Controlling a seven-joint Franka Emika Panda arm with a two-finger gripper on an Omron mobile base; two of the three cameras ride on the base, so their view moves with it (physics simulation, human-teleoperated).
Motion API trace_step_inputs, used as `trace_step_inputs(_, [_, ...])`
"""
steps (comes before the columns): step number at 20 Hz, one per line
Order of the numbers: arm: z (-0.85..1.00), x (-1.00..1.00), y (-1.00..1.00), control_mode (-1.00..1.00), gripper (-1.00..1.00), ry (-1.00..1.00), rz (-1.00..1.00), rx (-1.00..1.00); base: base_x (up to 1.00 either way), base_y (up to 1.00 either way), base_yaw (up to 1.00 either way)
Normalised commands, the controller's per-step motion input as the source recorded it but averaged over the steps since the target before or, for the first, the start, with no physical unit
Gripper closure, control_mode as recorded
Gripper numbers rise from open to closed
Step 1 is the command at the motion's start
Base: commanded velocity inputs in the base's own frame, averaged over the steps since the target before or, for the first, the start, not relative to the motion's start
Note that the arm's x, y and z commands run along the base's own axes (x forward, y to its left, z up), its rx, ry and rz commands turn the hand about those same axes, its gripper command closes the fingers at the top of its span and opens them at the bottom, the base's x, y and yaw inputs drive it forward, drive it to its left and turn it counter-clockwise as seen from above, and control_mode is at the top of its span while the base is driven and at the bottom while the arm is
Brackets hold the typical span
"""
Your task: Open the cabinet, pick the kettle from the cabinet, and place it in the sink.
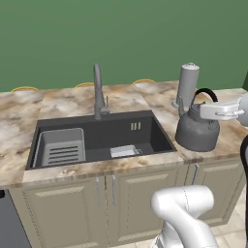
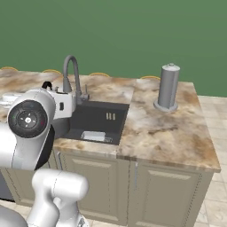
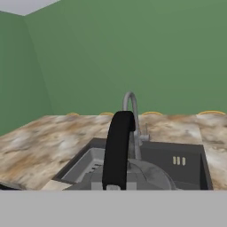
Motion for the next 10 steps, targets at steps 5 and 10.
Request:
trace_step_inputs(5, [0.00, 0.00, 0.00, -1.00, 1.00, 0.00, 0.00, 0.00, 0.00, 0.00, 0.00])
trace_step_inputs(10, [0.00, 0.00, 0.00, -1.00, 1.00, 0.00, 0.00, 0.00, 0.00, 0.00, 0.00])
